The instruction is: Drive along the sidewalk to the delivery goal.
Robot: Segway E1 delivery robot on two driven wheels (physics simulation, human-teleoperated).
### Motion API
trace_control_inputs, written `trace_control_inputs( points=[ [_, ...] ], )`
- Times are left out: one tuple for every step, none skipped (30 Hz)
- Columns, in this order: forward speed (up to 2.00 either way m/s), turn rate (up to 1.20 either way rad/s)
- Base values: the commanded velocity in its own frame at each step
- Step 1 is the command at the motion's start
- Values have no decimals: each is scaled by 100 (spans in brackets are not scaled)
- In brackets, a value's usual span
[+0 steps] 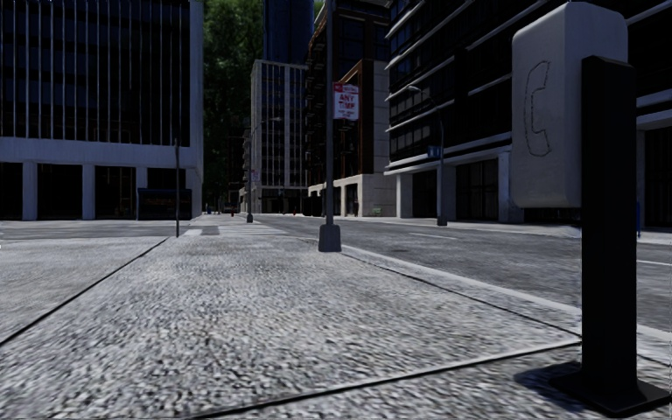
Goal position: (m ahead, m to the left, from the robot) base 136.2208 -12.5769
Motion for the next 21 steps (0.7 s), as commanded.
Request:
trace_control_inputs(
  points=[
    [200, 29],
    [200, 29],
    [200, 29],
    [200, 29],
    [200, 29],
    [200, 29],
    [200, 29],
    [200, 29],
    [200, 29],
    [200, 29],
    [200, 29],
    [200, 29],
    [200, 29],
    [200, 29],
    [200, 29],
    [200, 29],
    [200, 29],
    [200, 29],
    [200, 29],
    [200, 29],
    [200, 29]
  ],
)
